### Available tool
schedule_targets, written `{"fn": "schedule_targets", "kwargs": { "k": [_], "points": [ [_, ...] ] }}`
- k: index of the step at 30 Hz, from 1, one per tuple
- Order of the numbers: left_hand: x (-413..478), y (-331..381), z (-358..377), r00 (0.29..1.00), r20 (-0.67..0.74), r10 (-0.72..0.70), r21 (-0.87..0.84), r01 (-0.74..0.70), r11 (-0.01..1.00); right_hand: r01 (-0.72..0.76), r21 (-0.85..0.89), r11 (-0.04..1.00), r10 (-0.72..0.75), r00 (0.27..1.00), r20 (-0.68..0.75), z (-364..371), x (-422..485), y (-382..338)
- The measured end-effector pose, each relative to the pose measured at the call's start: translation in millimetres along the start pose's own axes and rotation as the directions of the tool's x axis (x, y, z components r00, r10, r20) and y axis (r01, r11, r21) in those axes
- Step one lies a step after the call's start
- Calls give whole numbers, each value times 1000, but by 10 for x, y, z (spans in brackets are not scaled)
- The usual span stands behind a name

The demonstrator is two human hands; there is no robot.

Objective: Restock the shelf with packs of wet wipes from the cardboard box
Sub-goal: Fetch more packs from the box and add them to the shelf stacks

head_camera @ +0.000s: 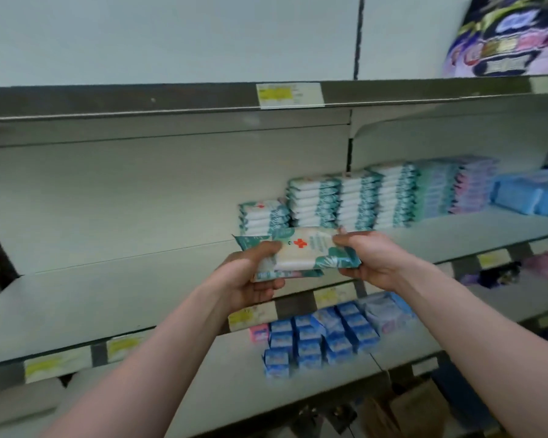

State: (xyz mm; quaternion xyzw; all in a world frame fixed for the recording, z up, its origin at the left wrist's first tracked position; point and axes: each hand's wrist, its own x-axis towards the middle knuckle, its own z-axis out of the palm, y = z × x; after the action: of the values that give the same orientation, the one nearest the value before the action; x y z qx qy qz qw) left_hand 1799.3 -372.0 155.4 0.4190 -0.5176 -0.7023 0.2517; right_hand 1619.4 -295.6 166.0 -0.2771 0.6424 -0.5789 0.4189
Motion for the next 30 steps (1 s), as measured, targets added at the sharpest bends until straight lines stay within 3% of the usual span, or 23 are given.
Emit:
{"fn": "schedule_targets", "kwargs": {
  "k": [10, 12, 15, 18, 20, 21, 23, 30],
  "points": [
    [509, 329, -25, 984, -178, 0, -195, -35, 980, 254, -276, 927, -185, 950, 251, 42, 964, -429],
    [596, 359, -11, 975, -221, -3, -209, -45, 977, 433, -459, 776, -349, 901, 259, 21, 1168, -460],
    [718, 404, -10, 957, -289, -10, -239, -61, 969, 680, -571, 460, -544, 724, 424, 3, 1302, -575],
    [836, 503, -1, 943, -334, -7, -251, -82, 965, 809, -584, 73, -443, 551, 707, 81, 1290, -715],
    [916, 585, 8, 938, -348, -2, -254, -93, 963, 793, -570, -218, -380, 469, 797, 182, 1335, -757],
    [960, 622, 7, 937, -350, -2, -255, -94, 962, 776, -553, -304, -378, 434, 818, 232, 1383, -764],
    [1043, 680, -6, 935, -354, -7, -259, -91, 962, 759, -537, -368, -397, 394, 829, 304, 1492, -775],
    [1277, 808, -190, 944, -330, -12, -317, -99, 943, 729, -582, -362, -496, 378, 782, 532, 1816, -738]
  ]
}}
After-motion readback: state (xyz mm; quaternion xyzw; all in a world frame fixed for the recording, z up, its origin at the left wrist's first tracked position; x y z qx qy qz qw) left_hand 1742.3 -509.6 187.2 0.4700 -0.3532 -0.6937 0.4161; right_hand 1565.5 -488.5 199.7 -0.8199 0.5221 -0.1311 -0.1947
